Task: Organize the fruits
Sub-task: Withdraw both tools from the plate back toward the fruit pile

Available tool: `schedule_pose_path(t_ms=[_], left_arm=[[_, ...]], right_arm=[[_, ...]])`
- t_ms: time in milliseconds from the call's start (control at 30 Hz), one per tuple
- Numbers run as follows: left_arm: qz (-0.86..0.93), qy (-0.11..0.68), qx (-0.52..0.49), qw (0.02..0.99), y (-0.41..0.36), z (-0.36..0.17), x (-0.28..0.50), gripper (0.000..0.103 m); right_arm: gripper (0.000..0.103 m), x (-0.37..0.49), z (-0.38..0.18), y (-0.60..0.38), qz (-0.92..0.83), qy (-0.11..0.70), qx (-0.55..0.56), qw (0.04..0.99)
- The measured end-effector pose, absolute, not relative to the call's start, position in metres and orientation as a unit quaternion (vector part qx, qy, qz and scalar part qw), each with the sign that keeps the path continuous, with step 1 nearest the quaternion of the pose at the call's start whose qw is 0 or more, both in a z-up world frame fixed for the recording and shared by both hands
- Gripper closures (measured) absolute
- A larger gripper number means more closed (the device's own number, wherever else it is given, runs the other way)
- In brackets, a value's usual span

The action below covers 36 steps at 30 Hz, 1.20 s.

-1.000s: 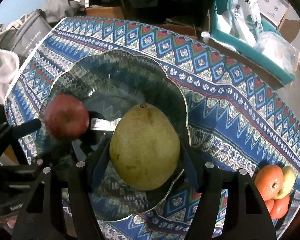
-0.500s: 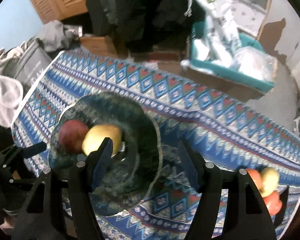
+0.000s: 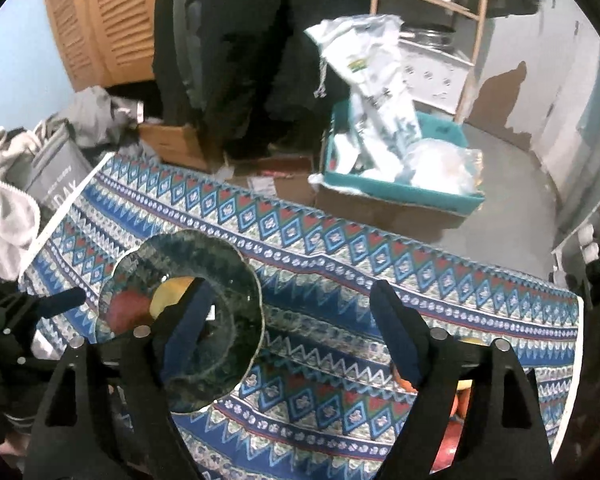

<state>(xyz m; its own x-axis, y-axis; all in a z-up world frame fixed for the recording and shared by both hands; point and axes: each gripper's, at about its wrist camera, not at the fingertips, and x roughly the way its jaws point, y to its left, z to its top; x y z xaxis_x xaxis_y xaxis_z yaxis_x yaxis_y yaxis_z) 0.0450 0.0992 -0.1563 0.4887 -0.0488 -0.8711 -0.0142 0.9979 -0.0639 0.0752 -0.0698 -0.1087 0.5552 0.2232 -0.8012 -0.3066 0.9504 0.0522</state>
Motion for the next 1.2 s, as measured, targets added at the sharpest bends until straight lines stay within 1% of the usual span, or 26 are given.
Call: schedule_pose_path(t_ms=[267, 367, 600, 833, 1200], left_arm=[[-0.030, 0.483, -0.027, 0.875, 0.078, -0.130, 0.037, 0.017], [-0.035, 0.475, -0.024, 0.879, 0.072, -0.122, 0.035, 0.016], [-0.045, 0.453, -0.011, 0.890, 0.056, -0.101, 0.027, 0.016], [-0.056, 0.441, 0.002, 0.896, 0.038, -0.088, 0.022, 0.016], [-0.087, 0.434, 0.027, 0.896, -0.005, -0.082, 0.018, 0.016]], right_arm=[[0.019, 0.060, -0.084, -0.105, 0.132, 0.429, -0.015, 0.893], [0.015, 0.053, -0.076, -0.119, 0.122, 0.419, -0.007, 0.900], [0.015, 0.039, -0.061, -0.149, 0.100, 0.398, 0.003, 0.912], [0.015, 0.022, -0.051, -0.177, 0.072, 0.379, 0.007, 0.923], [0.015, -0.004, -0.053, -0.223, 0.034, 0.370, 0.011, 0.928]])
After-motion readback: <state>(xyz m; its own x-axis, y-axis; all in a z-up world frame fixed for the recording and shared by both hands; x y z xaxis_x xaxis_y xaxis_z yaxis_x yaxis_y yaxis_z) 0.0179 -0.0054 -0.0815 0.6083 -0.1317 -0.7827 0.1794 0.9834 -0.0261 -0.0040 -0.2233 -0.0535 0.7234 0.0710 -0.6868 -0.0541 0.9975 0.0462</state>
